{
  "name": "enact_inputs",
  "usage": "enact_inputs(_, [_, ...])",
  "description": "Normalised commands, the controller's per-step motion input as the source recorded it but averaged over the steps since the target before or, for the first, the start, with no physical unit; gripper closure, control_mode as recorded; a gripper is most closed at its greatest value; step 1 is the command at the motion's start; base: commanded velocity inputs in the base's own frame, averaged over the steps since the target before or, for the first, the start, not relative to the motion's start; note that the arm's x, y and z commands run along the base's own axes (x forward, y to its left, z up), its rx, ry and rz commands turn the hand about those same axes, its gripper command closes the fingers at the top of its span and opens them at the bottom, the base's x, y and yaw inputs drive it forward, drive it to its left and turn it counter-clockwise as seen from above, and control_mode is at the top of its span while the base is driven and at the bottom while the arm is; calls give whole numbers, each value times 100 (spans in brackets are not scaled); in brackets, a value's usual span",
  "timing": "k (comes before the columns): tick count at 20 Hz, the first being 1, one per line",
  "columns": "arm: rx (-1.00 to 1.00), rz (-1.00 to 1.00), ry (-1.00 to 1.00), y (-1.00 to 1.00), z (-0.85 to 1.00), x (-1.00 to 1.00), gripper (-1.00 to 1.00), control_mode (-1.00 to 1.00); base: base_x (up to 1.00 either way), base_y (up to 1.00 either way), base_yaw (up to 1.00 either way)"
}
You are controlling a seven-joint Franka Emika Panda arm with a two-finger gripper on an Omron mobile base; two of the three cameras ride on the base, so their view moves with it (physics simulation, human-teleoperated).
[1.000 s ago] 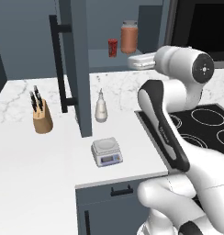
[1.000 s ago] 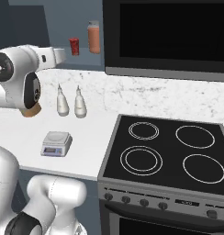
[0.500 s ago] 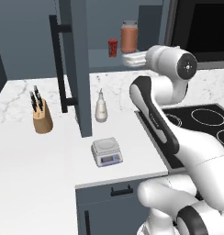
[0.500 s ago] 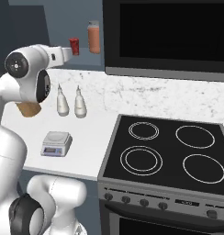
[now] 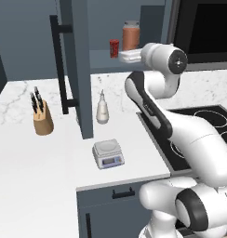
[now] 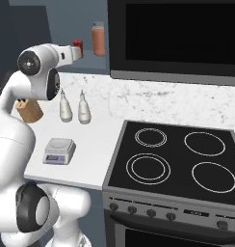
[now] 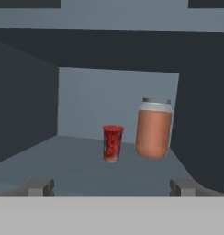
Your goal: Pick the yogurt and place it on the digital scale for weighing, and close the cabinet.
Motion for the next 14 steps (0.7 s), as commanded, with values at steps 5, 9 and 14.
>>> enact_inputs(5, [0, 0, 0, 3, 0, 42, -100, -100, 0, 0, 0])
enact_inputs(9, [0, 0, 0, 5, 0, 45, -100, -100, 0, 0, 0])
enact_inputs(14, [-1, 0, 0, 17, -6, 55, -100, -100, 0, 0, 0])
